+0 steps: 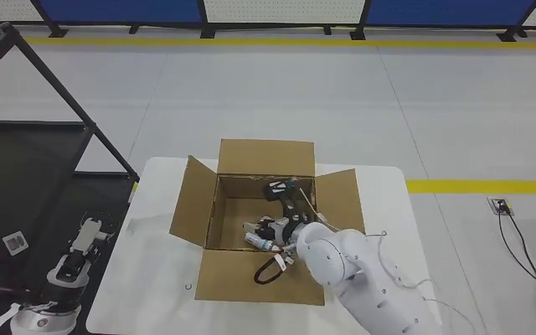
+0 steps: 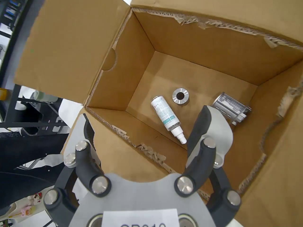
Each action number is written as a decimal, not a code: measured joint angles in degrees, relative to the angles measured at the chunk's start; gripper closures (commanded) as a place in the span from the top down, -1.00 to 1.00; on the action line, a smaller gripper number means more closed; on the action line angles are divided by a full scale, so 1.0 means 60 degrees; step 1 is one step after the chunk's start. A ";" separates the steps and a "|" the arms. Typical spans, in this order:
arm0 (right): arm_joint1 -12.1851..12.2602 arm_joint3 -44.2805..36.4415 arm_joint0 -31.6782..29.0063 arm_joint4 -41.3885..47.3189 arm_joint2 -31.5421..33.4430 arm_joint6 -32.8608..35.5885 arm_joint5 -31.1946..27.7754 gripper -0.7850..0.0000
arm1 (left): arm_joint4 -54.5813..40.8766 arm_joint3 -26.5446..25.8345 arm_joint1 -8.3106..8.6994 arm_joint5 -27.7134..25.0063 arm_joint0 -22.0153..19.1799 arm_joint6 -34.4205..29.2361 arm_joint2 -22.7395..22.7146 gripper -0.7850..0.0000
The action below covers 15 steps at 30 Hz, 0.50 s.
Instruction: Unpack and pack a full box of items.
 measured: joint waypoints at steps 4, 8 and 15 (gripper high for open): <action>-0.0665 0.2096 0.1192 0.0667 -0.1050 -0.0335 0.0440 1.00 | -0.0619 0.0000 0.0019 -0.0401 0.0178 -0.0422 0.0187 1.00; -0.1278 0.3794 0.1887 0.1246 -0.1739 -0.0721 0.0766 1.00 | -0.0796 0.0004 0.0028 -0.0501 0.0187 -0.0620 0.0229 1.00; -0.1619 0.4742 0.2206 0.1676 -0.1942 -0.0956 0.0726 1.00 | -0.0779 0.0004 0.0027 -0.0492 0.0186 -0.0581 0.0226 1.00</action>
